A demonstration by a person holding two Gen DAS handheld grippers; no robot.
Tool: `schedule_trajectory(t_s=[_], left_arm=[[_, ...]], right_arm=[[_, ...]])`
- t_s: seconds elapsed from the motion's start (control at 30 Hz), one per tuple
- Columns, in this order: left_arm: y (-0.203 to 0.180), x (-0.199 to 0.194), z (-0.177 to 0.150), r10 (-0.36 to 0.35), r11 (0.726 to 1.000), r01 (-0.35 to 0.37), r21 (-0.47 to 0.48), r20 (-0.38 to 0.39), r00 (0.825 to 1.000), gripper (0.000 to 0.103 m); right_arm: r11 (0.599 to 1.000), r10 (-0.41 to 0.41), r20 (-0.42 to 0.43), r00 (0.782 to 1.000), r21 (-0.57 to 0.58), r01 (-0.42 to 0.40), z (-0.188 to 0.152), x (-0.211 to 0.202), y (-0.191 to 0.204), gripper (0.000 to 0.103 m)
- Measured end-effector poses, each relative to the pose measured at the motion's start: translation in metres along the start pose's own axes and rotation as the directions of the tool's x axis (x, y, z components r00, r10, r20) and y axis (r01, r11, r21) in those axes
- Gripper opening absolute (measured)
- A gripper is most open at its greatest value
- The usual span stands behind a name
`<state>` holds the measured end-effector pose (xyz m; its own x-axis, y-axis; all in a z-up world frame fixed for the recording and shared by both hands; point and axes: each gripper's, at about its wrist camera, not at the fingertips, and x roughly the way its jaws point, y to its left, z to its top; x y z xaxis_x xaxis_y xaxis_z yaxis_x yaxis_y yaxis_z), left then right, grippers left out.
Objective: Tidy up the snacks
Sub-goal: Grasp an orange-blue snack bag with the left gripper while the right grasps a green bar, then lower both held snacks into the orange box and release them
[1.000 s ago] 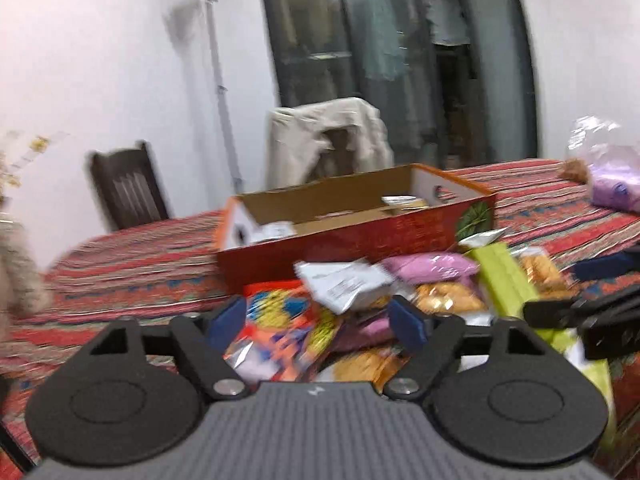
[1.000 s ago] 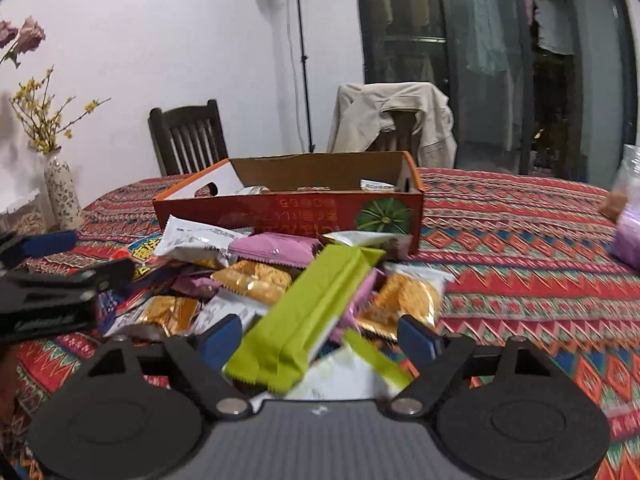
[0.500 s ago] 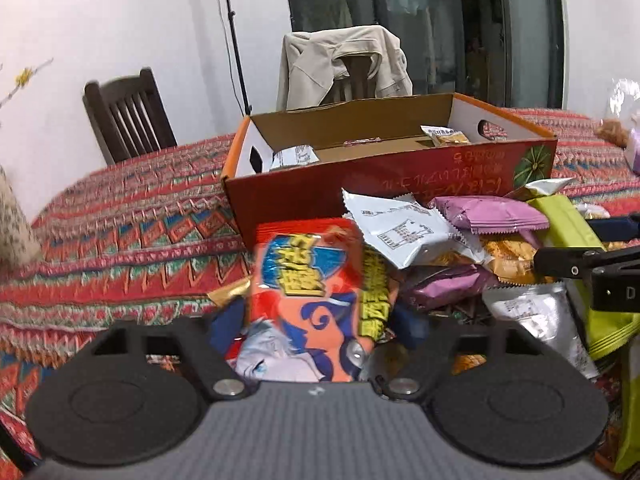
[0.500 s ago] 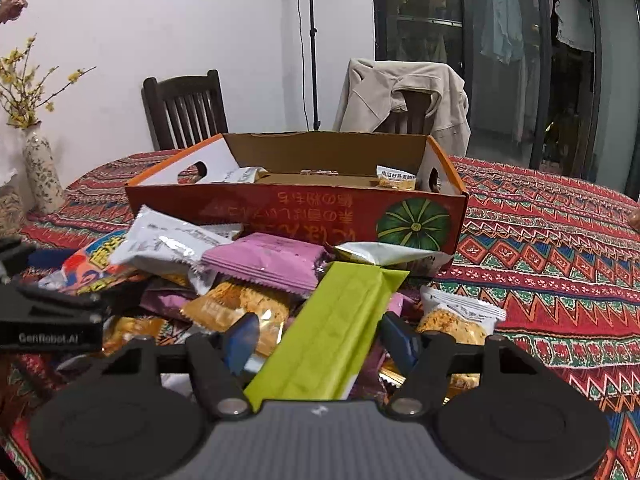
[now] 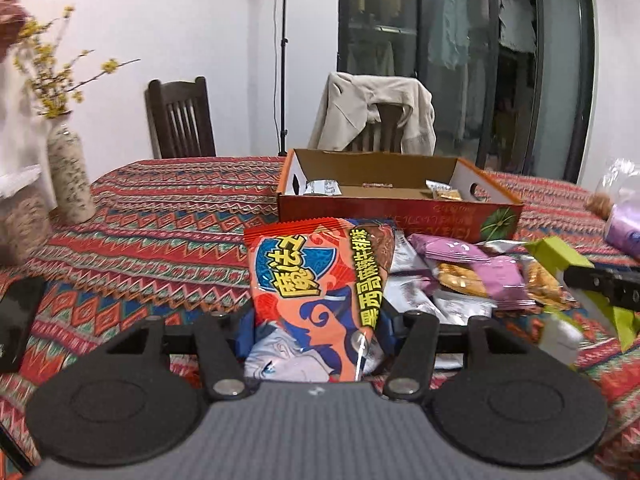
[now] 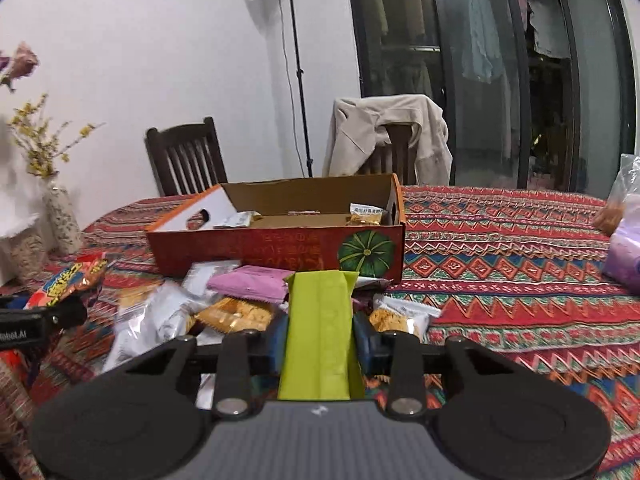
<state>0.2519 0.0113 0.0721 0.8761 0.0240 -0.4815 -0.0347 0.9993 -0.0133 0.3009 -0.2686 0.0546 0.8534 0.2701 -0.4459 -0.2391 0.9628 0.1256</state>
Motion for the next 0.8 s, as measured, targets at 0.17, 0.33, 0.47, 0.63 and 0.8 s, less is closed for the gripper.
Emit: schedule_trajectory(t_s=[0.17,0.33,0.47,0.63,0.8], left_arm=[[-0.001,-0.019,-0.004,-0.004,1.0,0.004,-0.026,0.001,1.0,0.057],[-0.007,-0.029,-0.004,-0.007,1.0,0.007,-0.017,0.01,1.0,0.057],[-0.008,-0.034,-0.001,-0.003,1.0,0.004,-0.017,0.031,1.0,0.057],[-0.006,-0.024,0.009,-0.027,0.999,0.028,-0.032,0.028,0.999,0.057],[-0.001,0.009,0.056,-0.097,0.995,0.098,-0.019,0.047,0.994,0.057]], right_arm=[[1.0,0.028,0.012,1.0,0.014,-0.028,-0.013,-0.036,-0.002,0.034],[0.999,0.026,0.029,0.999,0.041,-0.027,-0.021,-0.048,-0.008,0.034],[0.999,0.032,0.049,0.998,0.039,-0.034,-0.02,-0.053,-0.007,0.034],[0.999,0.038,0.053,0.998,0.033,-0.04,-0.014,-0.051,-0.008,0.034],[0.997,0.073,0.057,0.996,0.012,-0.073,0.01,-0.035,-0.012,0.034]])
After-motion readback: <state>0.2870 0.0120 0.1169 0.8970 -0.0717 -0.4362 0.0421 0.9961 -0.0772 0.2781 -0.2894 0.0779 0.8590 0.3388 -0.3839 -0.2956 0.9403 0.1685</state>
